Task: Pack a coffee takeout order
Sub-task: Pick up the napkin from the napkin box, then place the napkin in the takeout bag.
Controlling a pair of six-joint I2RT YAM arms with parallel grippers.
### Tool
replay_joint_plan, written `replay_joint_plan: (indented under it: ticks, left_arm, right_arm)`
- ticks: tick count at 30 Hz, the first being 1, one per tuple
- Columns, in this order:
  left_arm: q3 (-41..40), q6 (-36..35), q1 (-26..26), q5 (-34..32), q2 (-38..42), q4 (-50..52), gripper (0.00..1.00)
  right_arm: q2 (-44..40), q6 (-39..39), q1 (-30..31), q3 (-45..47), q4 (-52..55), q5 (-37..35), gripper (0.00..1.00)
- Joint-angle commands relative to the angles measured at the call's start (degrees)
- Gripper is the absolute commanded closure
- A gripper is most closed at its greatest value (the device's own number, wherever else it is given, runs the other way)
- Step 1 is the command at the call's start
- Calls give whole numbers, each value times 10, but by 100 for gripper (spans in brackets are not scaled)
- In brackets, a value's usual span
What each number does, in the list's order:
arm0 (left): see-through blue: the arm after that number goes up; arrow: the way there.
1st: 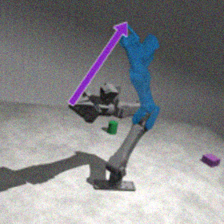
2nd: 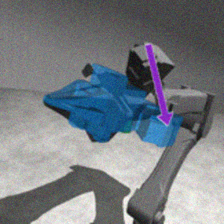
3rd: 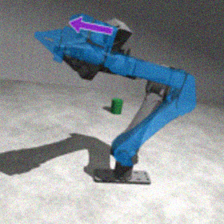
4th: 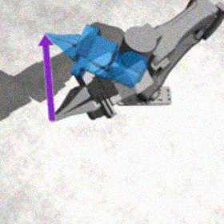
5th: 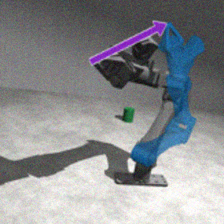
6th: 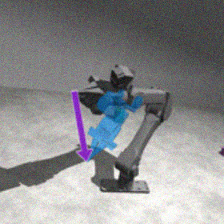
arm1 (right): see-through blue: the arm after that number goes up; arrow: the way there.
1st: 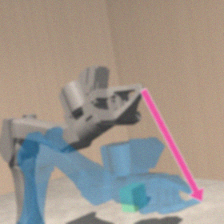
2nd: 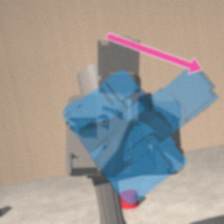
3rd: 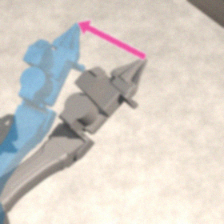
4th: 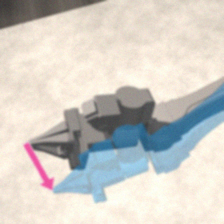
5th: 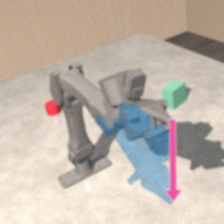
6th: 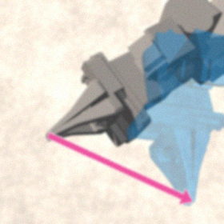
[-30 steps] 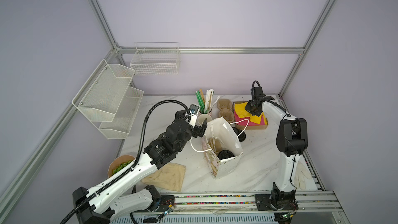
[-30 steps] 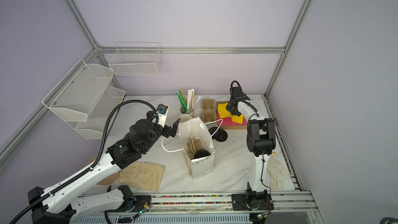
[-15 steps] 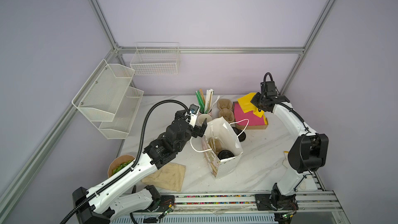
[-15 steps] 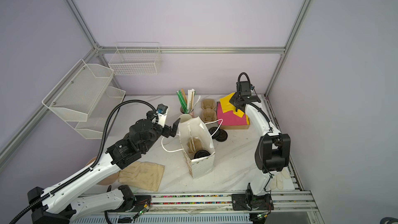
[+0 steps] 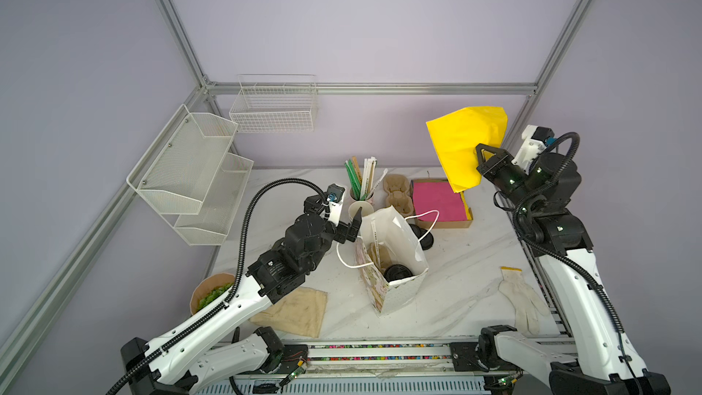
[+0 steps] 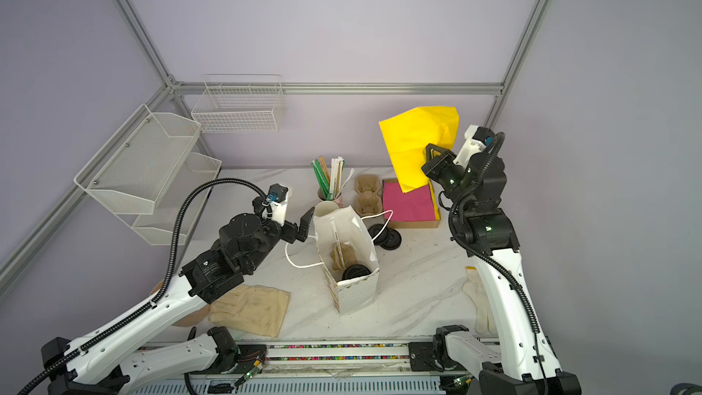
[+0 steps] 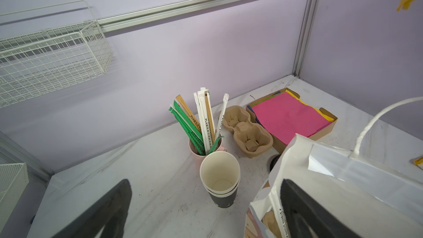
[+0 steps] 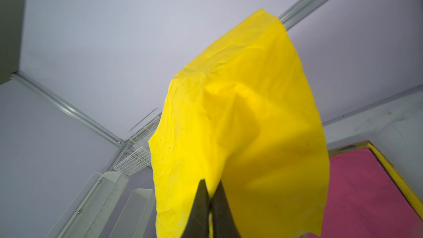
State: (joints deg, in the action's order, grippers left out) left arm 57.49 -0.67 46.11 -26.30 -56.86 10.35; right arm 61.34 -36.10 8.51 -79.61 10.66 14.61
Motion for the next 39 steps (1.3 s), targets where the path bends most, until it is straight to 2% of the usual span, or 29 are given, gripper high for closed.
replay_joint_plan:
  ticks: [1, 3, 5, 9, 12, 20, 25, 28, 39]
  left_arm:
    - [-18, 11, -6, -1, 10, -27, 0]
    - [-18, 12, -5, -5, 12, -25, 0]
    - [-20, 13, -5, -15, 17, -29, 0]
    - [-24, 13, -6, -45, 27, -37, 0]
    - [-30, 11, -7, -82, 38, -46, 0]
    - [-62, 5, -16, -190, 94, -98, 0]
    - [-74, -3, -20, -213, 113, -117, 0]
    - [-75, -4, -21, -216, 114, -117, 0]
    - [-73, -5, -21, -185, 110, -111, 0]
  right_arm:
    - [-6, 25, 20, -1, -60, 109, 100]
    - [-4, 48, 57, -16, -51, 130, 100]
    - [8, 80, 119, -32, -26, 125, 100]
    - [37, 146, 276, -57, 57, 15, 100]
    - [32, 148, 337, -39, 72, -39, 100]
    - [45, 119, 410, -8, 163, -155, 100]
    - [87, 92, 473, -10, 245, -255, 100]
    - [84, 59, 512, 10, 253, -324, 100]
    - [107, -2, 534, 63, 292, -332, 100]
